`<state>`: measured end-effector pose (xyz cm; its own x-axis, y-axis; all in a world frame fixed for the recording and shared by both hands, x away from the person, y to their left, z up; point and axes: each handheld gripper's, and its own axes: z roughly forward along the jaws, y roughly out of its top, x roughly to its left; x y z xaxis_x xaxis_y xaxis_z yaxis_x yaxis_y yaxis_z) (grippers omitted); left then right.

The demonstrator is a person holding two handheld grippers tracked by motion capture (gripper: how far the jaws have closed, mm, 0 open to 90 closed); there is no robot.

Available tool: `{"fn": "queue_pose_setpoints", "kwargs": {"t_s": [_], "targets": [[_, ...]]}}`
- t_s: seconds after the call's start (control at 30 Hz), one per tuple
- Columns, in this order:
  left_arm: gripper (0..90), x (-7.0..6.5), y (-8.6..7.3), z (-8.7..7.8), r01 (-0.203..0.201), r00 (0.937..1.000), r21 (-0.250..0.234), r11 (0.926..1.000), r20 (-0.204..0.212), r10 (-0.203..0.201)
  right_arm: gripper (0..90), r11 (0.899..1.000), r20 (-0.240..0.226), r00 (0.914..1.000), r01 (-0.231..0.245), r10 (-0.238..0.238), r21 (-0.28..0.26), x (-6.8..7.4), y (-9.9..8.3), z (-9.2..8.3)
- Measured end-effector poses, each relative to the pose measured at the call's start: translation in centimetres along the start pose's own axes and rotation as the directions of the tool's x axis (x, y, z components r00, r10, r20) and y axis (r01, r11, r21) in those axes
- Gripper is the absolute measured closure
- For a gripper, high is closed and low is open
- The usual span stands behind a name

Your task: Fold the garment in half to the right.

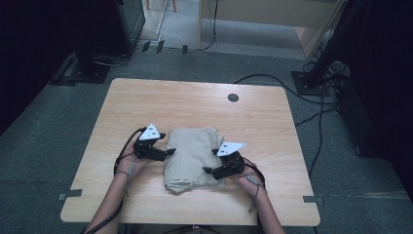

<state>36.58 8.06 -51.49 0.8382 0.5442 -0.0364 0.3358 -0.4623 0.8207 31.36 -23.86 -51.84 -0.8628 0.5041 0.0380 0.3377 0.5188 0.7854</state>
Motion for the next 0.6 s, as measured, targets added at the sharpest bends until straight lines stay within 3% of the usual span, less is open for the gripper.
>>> {"fn": "queue_pose_setpoints", "kwargs": {"t_s": [0.4, 0.6], "targets": [[21.5, -0.5, -0.5, -1.0, 0.019, 0.9998, -0.014, 0.9997, 0.005, -0.019, 19.6, 0.999, 0.071, 0.9972, -0.019, 0.022, -0.046, -1.1, 1.1, -0.1], [21.5, -0.8, -0.7, -1.4, 0.027, 0.9996, -0.017, 0.9995, 0.012, -0.026, 19.6, 0.999, 0.094, 0.9952, -0.025, 0.028, -0.032, -1.4, 1.5, 0.8]]}}
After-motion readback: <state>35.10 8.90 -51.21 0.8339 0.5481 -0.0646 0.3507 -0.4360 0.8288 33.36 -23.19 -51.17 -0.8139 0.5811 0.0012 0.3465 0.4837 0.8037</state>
